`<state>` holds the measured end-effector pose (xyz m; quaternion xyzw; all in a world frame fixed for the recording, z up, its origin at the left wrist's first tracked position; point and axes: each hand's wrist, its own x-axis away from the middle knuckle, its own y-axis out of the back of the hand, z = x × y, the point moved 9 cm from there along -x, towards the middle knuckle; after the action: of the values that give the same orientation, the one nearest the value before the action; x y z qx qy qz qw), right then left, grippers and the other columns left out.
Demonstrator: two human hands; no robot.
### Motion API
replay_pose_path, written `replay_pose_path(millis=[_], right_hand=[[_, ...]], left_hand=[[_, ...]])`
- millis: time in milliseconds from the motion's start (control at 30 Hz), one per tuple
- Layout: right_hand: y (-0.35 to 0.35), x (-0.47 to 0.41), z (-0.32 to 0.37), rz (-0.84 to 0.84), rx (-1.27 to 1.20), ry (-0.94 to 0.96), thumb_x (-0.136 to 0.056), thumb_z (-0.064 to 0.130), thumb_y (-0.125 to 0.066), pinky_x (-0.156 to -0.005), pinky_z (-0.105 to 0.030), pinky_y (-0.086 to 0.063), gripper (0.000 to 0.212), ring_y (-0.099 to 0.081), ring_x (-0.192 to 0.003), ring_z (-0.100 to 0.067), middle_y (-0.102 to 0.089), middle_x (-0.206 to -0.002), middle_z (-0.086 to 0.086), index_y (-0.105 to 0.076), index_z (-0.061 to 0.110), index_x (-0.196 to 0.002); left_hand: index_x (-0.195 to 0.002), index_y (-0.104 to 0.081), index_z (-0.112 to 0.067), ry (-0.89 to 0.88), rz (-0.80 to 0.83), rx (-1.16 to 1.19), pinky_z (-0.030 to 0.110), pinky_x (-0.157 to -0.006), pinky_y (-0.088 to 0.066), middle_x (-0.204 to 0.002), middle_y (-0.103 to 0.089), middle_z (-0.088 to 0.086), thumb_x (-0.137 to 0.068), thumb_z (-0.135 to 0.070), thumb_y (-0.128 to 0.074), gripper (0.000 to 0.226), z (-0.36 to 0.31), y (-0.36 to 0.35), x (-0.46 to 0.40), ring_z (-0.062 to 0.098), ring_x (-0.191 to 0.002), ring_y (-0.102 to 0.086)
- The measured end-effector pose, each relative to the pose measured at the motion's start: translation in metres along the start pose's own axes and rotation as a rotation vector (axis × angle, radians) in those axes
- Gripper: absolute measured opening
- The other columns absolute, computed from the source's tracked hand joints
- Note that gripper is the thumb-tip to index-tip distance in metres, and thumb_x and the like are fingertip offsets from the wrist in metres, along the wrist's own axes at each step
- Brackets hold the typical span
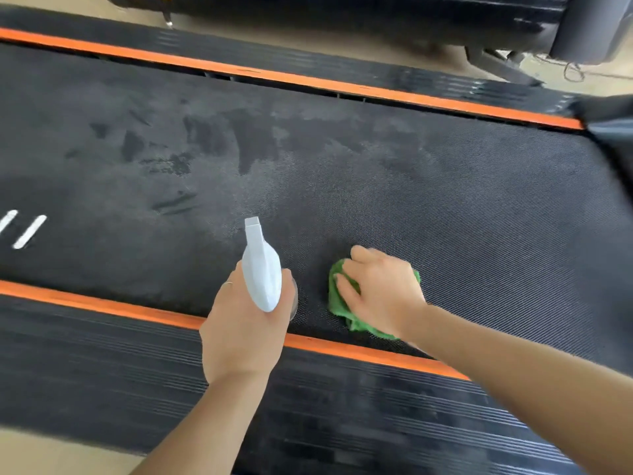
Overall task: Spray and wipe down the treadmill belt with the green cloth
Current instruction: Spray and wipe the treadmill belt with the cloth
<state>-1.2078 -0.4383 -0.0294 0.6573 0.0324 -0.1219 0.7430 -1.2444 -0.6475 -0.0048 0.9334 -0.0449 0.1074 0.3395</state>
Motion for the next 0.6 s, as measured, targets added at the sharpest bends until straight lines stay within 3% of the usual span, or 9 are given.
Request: replay_pose_path(millis=[133, 200, 267, 367, 433, 500, 600], right_hand=[[0.013, 0.032, 0.015, 0.009, -0.031, 0.336, -0.096, 0.031, -0.056, -0.054, -0.032, -0.040, 0.028, -0.049, -0.066, -0.020, -0.048, -0.076, 0.002, -0.056, 0.019, -0.070], [0.010, 0.013, 0.009, -0.017, 0.034, 0.401, -0.097, 0.030, -0.054, -0.053, -0.031, -0.039, 0.031, -0.048, -0.065, -0.021, -0.048, -0.076, 0.001, -0.056, 0.017, -0.070], [0.003, -0.031, -0.020, -0.051, 0.128, 0.198, -0.099, 0.035, -0.045, -0.052, -0.031, -0.042, 0.035, -0.055, -0.069, -0.024, -0.050, -0.079, 0.000, -0.059, 0.016, -0.073], [-0.006, -0.099, -0.084, -0.067, 0.146, -0.315, -0.103, 0.036, -0.036, -0.064, -0.035, -0.037, 0.040, -0.060, -0.093, -0.030, -0.053, -0.096, -0.001, -0.067, 0.013, -0.093], [-0.018, -0.118, -0.095, -0.015, 0.129, -0.487, -0.104, 0.034, -0.033, -0.068, -0.036, -0.034, 0.040, -0.058, -0.102, -0.031, -0.057, -0.108, -0.005, -0.067, 0.011, -0.103], [-0.017, -0.113, -0.074, -0.007, 0.116, -0.435, -0.104, 0.035, -0.035, -0.065, -0.035, -0.033, 0.039, -0.059, -0.095, -0.030, -0.055, -0.100, -0.003, -0.066, 0.014, -0.095], [-0.011, -0.056, -0.014, 0.048, 0.036, -0.084, -0.100, 0.040, -0.037, -0.056, -0.030, -0.031, 0.037, -0.056, -0.074, -0.022, -0.043, -0.080, 0.007, -0.054, 0.020, -0.074]], left_hand=[[-0.095, -0.056, -0.024, -0.044, 0.009, -0.036, 0.043, -0.082, -0.051, -0.083, -0.056, -0.008, -0.090, -0.060, -0.044, 0.038, -0.003, -0.001, 0.001, 0.028, -0.088, -0.061], [-0.096, -0.056, -0.023, -0.077, -0.003, -0.052, 0.042, -0.080, -0.050, -0.083, -0.056, -0.007, -0.088, -0.062, -0.041, 0.042, -0.003, -0.001, -0.001, 0.028, -0.086, -0.060], [-0.095, -0.056, -0.023, -0.078, -0.015, -0.055, 0.039, -0.077, -0.046, -0.082, -0.055, -0.007, -0.087, -0.061, -0.042, 0.042, 0.002, -0.003, -0.004, 0.024, -0.082, -0.059], [-0.093, -0.057, -0.025, -0.071, -0.026, -0.027, 0.038, -0.077, -0.045, -0.081, -0.057, -0.007, -0.088, -0.061, -0.045, 0.038, 0.005, -0.004, -0.006, 0.014, -0.078, -0.058], [-0.093, -0.056, -0.027, -0.069, -0.025, -0.014, 0.038, -0.076, -0.044, -0.081, -0.056, -0.008, -0.087, -0.062, -0.045, 0.037, 0.005, -0.003, -0.007, 0.012, -0.077, -0.056], [-0.097, -0.057, -0.027, -0.068, -0.011, -0.039, 0.038, -0.076, -0.045, -0.083, -0.056, -0.008, -0.086, -0.063, -0.044, 0.040, 0.004, -0.004, -0.007, 0.019, -0.080, -0.057], [-0.100, -0.057, -0.026, -0.055, -0.004, -0.036, 0.039, -0.079, -0.047, -0.085, -0.055, -0.009, -0.087, -0.063, -0.045, 0.041, 0.005, -0.004, -0.005, 0.025, -0.087, -0.058]])
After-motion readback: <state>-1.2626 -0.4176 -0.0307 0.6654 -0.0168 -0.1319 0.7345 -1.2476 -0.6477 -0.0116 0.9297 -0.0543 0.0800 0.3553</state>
